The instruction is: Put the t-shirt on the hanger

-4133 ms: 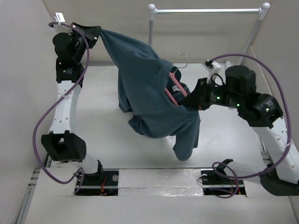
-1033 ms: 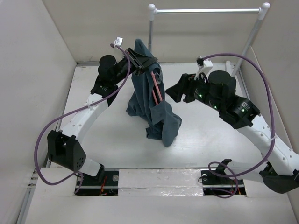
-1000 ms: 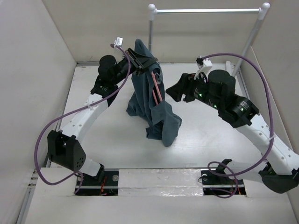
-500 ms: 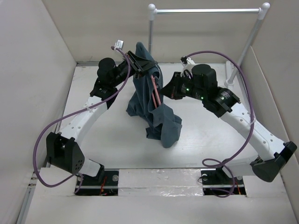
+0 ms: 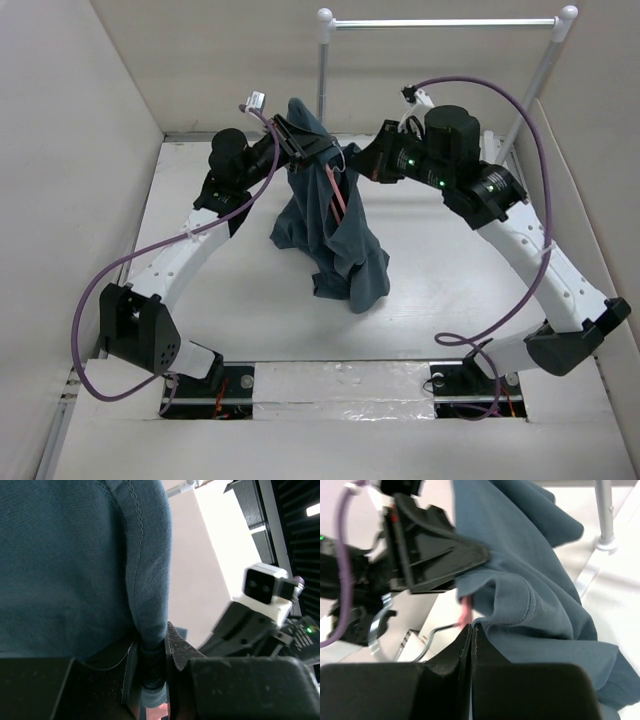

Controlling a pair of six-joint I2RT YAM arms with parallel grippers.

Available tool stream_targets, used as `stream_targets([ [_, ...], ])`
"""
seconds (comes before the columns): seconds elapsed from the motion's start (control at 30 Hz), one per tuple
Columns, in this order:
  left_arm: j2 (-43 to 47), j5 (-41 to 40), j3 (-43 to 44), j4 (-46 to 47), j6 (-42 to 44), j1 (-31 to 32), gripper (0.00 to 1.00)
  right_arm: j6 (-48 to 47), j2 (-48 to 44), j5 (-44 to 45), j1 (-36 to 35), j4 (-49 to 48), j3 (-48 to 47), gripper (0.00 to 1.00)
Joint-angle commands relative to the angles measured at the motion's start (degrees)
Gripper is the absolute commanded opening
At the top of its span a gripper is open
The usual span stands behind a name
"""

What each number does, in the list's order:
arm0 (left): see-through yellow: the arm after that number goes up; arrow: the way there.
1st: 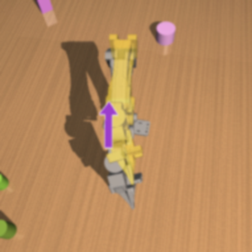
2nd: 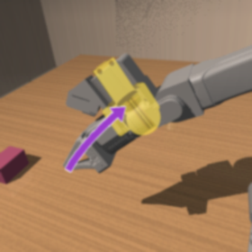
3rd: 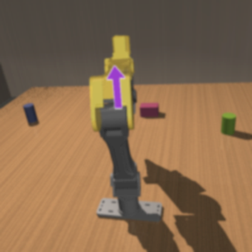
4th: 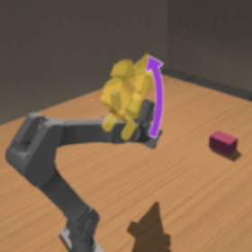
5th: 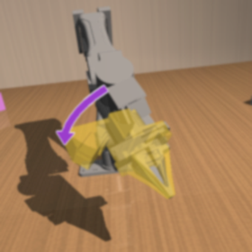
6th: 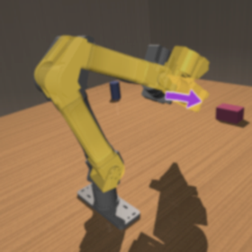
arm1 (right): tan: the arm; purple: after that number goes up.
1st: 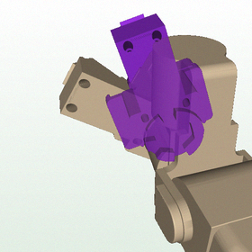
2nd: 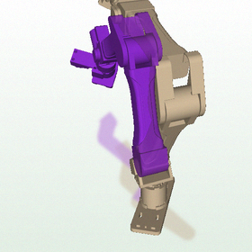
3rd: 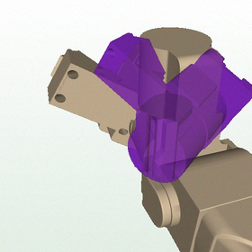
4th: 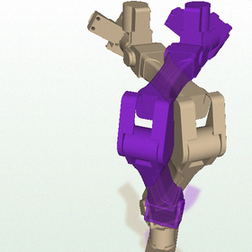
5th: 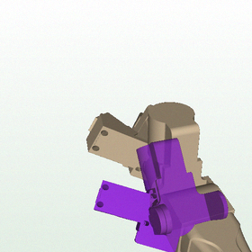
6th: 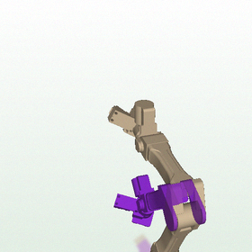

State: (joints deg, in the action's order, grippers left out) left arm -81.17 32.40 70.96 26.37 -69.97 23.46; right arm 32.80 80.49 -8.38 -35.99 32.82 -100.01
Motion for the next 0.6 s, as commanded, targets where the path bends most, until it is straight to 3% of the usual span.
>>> stream_targets([
  [0.0,1.98,4.42,1.81,5.01,-0.42,0.18,0.0,-0.37,2.65,0.04,0.66,0.32,-1.77,0.0],
  [0.1,1.36,4.6,1.9,5.27,-0.86,0.18,0.0,-0.01,2.66,0.12,0.13,0.75,-1.68,0.07],
  [0.13,1.19,4.6,2.08,5.62,-1.13,0.18,0.0,-0.19,2.48,0.29,0.13,1.1,-1.86,0.21],
  [0.2,1.01,4.6,2.25,6.32,-1.83,0.18,0.0,-1.06,1.78,0.21,0.13,2.59,-2.03,0.41],
  [0.23,0.57,4.6,2.52,7.28,-2.27,0.18,0.0,-1.5,0.73,0.12,0.13,3.3,-2.12,0.57],
  [0.33,-0.3,5.12,2.95,9.13,-4.2,0.18,0.0,-3.35,-2.25,0.82,0.13,5.23,-1.34,0.79],
  [0.43,-0.75,4.78,3.57,9.14,-4.65,-0.35,0.0,-4.67,-7.26,2.75,-0.39,6.99,1.56,0.81],
  [0.57,-1.27,2.76,5.33,5.89,-2.01,-1.48,0.0,-4.58,-11.58,2.24,-2.59,10.77,4.55,0.56],
])
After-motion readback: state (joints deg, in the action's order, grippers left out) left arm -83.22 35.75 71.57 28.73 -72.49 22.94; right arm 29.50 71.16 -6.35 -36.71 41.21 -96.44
